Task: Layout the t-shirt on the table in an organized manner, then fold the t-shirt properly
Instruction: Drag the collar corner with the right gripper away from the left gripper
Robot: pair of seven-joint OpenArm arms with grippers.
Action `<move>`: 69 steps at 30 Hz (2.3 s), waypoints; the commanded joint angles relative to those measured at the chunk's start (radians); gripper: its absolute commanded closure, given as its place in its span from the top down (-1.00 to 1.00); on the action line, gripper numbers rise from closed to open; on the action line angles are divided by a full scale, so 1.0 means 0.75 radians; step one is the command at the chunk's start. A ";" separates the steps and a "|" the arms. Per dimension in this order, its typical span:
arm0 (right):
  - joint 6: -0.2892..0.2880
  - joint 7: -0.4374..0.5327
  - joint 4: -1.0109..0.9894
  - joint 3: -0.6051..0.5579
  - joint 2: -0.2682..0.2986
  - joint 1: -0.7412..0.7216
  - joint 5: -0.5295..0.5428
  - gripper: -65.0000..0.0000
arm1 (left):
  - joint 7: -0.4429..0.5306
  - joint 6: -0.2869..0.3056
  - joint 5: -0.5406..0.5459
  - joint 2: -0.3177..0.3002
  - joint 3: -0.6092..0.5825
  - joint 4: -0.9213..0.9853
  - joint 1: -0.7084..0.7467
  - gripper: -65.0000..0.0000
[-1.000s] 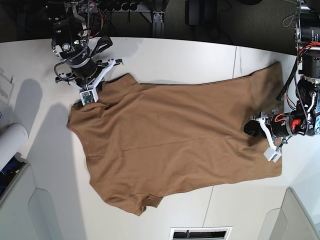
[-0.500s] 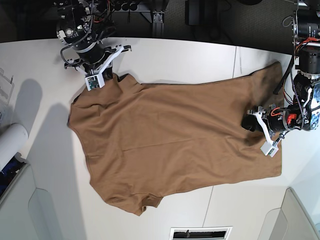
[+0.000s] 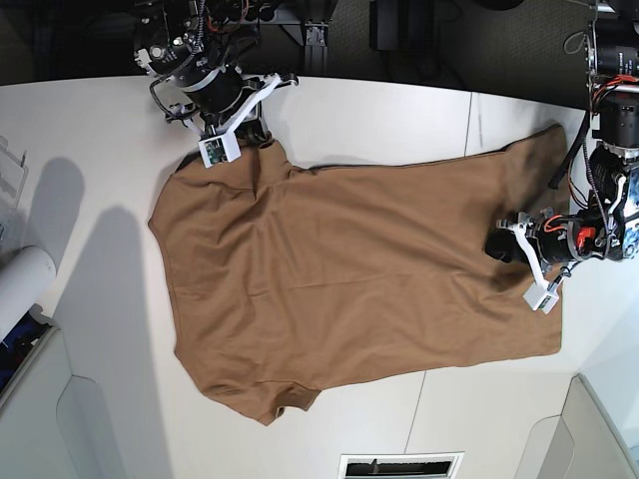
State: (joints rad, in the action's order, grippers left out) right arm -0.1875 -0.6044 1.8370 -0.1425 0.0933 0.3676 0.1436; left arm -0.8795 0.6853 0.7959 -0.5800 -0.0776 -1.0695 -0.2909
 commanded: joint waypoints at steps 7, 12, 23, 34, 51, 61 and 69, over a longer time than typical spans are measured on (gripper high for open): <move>-0.002 -0.048 0.053 0.154 0.008 0.007 -0.015 -1.00 | 0.010 0.017 0.020 -0.081 0.009 -0.016 -0.029 -0.54; -0.041 -0.054 0.055 0.246 0.015 0.010 0.066 -1.00 | 0.010 0.017 0.020 -0.096 0.009 -0.016 -0.029 -0.54; -0.105 -0.015 0.266 0.476 0.015 0.004 0.203 -1.00 | 0.009 0.017 0.109 -0.174 0.009 -0.016 -0.028 -0.54; -0.121 0.024 -0.134 0.551 0.016 -0.390 0.132 -1.00 | -0.035 0.017 0.114 -0.198 0.009 -0.015 0.067 -0.54; -0.130 -0.003 -0.497 0.551 0.184 -0.470 0.113 -1.00 | 0.068 0.017 -0.020 -0.198 0.009 -0.015 0.281 -0.54; -0.130 -0.011 -0.489 0.600 0.208 -0.408 0.165 -1.00 | 0.055 0.017 -0.020 -0.199 0.009 -0.016 0.280 -0.54; -0.154 -0.121 -0.406 0.707 0.208 -0.404 0.284 -1.00 | -0.035 0.017 0.091 -0.234 0.009 -0.027 0.281 -0.54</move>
State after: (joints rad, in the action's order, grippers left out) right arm -0.3119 -0.6903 1.5200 0.3794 0.2352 0.0692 0.3698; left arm -0.8433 0.7124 0.9215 -0.7341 -0.0677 -1.0897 -0.0856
